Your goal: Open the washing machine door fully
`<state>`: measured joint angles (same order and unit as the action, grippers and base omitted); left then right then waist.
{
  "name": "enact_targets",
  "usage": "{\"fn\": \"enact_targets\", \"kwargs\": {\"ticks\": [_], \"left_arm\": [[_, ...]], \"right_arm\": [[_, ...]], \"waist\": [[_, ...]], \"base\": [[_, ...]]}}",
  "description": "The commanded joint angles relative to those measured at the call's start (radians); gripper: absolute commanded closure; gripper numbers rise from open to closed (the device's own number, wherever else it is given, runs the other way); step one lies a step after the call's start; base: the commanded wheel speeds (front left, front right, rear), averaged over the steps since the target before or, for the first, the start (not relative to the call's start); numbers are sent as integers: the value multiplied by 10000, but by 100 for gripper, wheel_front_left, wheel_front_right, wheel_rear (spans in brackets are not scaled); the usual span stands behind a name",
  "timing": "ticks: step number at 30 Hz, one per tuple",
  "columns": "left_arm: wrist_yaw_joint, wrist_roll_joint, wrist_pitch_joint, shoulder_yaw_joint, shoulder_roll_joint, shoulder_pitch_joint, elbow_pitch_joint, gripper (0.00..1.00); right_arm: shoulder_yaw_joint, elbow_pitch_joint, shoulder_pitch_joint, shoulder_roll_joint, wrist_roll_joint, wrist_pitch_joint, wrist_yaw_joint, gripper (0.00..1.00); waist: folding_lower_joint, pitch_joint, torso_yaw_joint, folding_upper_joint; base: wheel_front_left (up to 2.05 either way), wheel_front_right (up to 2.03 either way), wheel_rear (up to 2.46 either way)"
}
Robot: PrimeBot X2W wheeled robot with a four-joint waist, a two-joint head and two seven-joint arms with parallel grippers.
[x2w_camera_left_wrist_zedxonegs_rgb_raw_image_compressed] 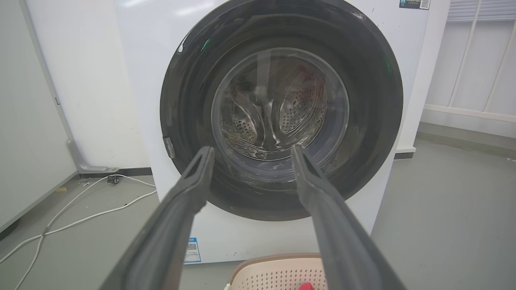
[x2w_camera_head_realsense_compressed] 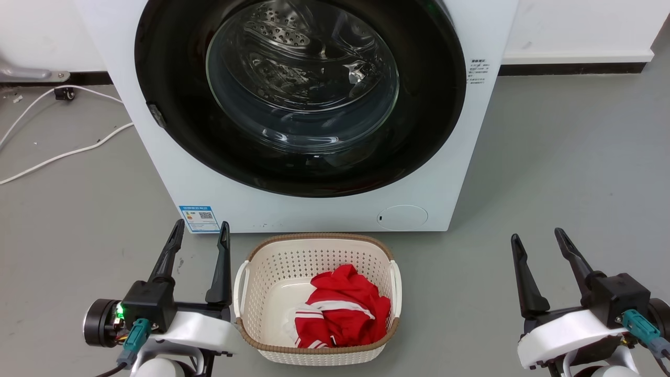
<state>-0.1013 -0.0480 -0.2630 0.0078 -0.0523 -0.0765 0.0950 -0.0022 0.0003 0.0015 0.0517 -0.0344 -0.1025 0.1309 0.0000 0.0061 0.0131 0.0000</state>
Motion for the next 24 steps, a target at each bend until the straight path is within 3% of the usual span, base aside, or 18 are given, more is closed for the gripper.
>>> {"fn": "enact_targets", "kwargs": {"ticks": [1, 5, 6, 7, 8, 9, 15, 24], "left_arm": [[36, -20, -27, -3, -8, -1, 22, 0], [43, -40, -27, 2, -5, -9, 38, 0], [49, -37, -27, 4, -3, -10, 40, 0], [55, -33, -27, 12, -1, -7, 43, 0], [56, -33, -27, 9, 0, 1, 43, 0], [40, -33, -27, 10, 0, 12, 43, 0], [43, -38, -27, -4, 6, 48, 42, 0], [52, -73, -27, 9, 10, 58, 52, 0]], "right_arm": [[-22, 17, 20, -27, -52, -16, -3, 0], [-32, 32, 7, -27, -70, -16, -3, 0], [-32, 45, 7, -27, -100, -4, -3, 7], [-32, 52, 5, -27, -101, 12, -3, 34], [-25, 63, 4, -27, -124, 32, -3, 75], [-10, 75, 3, -27, -168, 36, -3, 100], [3, 121, -9, -27, -940, -161, -3, 100], [220, 1004, -322, -25, -7947, -1220, -1, 100]], "waist": [[0, 3, 8, 0], [0, -2, 5, 0], [0, -3, 5, 0], [0, -6, 4, 0], [0, -10, 4, 0], [0, -12, 2, 0], [0, -6, -5, 0], [0, -58, -16, 0]], "base": [[0, 0, 0], [0, 0, 0], [0, 0, 0], [0, 0, 0], [0, 0, 0], [0, 0, 0], [0, 0, 0], [0, 0, 0]]}}
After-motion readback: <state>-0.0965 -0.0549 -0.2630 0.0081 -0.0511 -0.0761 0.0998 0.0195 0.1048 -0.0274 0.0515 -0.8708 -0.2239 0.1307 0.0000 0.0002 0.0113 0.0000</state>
